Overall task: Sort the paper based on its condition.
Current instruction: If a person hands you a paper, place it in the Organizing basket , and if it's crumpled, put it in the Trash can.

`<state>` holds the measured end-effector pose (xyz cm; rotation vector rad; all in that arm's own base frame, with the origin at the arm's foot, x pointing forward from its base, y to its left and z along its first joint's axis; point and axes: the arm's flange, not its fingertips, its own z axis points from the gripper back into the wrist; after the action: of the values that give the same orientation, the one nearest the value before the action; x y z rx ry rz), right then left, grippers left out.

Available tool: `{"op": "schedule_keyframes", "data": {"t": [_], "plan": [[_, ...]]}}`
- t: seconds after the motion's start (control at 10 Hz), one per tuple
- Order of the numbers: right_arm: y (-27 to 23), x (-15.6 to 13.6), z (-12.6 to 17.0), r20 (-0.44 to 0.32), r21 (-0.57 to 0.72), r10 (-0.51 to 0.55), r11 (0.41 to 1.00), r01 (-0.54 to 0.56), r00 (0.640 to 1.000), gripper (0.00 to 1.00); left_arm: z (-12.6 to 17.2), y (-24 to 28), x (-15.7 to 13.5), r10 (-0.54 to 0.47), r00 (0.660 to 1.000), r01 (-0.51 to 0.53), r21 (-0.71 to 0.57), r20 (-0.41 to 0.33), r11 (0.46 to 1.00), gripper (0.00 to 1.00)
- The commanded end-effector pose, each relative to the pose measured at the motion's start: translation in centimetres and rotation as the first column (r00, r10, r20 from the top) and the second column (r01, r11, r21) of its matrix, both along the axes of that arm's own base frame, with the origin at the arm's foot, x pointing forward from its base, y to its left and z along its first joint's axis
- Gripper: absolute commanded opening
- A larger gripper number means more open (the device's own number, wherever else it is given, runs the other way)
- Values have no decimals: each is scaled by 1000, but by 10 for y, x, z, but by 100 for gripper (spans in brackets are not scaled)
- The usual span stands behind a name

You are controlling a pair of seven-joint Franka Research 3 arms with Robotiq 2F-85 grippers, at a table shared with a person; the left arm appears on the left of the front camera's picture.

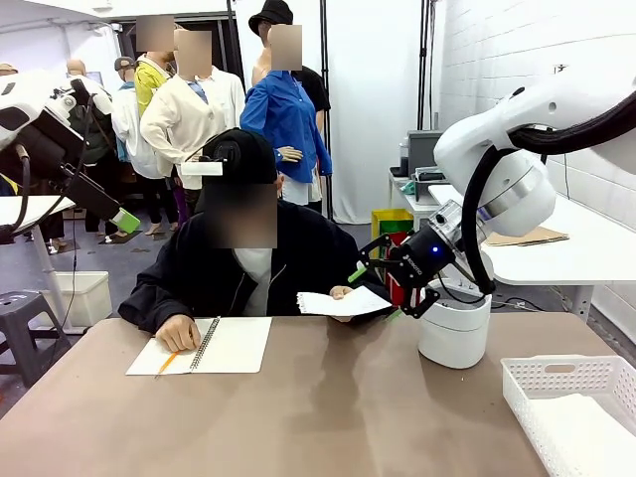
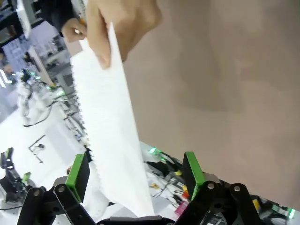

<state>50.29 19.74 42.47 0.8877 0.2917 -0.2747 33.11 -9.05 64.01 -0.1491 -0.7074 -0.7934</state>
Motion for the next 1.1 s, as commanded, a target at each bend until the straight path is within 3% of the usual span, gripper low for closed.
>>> {"op": "schedule_keyframes", "data": {"t": [0.0,0.6,1.0], "plan": [[8,-4,-12,3,95,-39,995,39,999,100,-1,0,-1,7,1000,-7,9,-3,1000,100],[9,-16,-19,35,298,5,954,-16,999,100,-1,0,-1,7,1000,-7,9,-3,1000,100],[6,-16,-26,34,302,9,953,-19,999,100,-1,0,-1,7,1000,-7,9,-3,1000,100]]}}
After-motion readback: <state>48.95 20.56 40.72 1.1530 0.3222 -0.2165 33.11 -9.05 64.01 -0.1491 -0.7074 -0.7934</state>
